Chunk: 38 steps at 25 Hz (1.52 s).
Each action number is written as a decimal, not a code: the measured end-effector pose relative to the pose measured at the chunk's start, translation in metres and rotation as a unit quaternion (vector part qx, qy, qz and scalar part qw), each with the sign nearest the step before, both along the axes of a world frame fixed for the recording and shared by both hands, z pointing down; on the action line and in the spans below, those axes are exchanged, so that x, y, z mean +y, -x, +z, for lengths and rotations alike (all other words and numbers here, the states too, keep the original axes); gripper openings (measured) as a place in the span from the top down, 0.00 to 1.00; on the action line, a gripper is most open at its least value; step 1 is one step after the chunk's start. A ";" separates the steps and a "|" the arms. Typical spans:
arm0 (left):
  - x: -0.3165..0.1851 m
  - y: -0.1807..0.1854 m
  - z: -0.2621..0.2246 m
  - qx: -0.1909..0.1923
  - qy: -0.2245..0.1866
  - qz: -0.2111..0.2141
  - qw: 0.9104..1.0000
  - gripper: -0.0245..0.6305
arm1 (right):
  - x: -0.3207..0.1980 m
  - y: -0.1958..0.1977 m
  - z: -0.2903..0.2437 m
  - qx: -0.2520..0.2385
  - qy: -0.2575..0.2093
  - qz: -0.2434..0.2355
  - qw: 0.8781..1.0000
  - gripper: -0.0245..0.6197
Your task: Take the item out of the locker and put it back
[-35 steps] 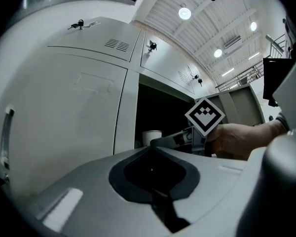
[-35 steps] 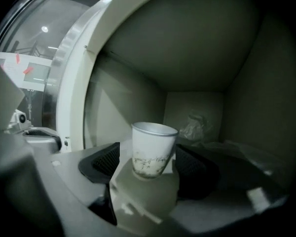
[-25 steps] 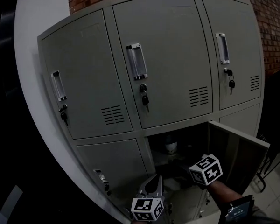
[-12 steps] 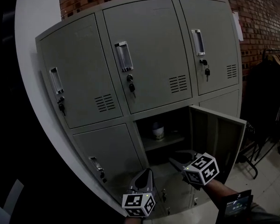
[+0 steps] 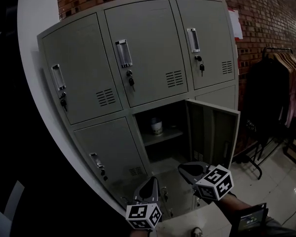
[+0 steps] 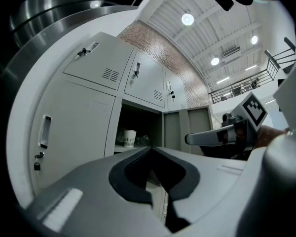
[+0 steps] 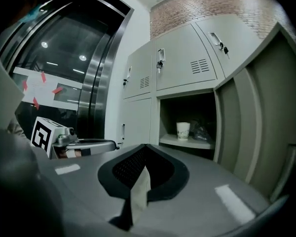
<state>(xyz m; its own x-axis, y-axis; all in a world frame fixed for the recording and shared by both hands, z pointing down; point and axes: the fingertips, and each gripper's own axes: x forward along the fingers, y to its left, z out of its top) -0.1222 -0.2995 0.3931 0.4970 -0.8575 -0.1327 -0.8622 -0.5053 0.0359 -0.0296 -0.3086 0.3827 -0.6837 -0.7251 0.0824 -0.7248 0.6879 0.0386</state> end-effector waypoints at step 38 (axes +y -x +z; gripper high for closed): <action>0.125 -0.089 0.023 -0.036 0.045 -0.051 0.997 0.96 | 0.146 -0.090 0.042 -0.040 0.051 -0.059 0.996 0.95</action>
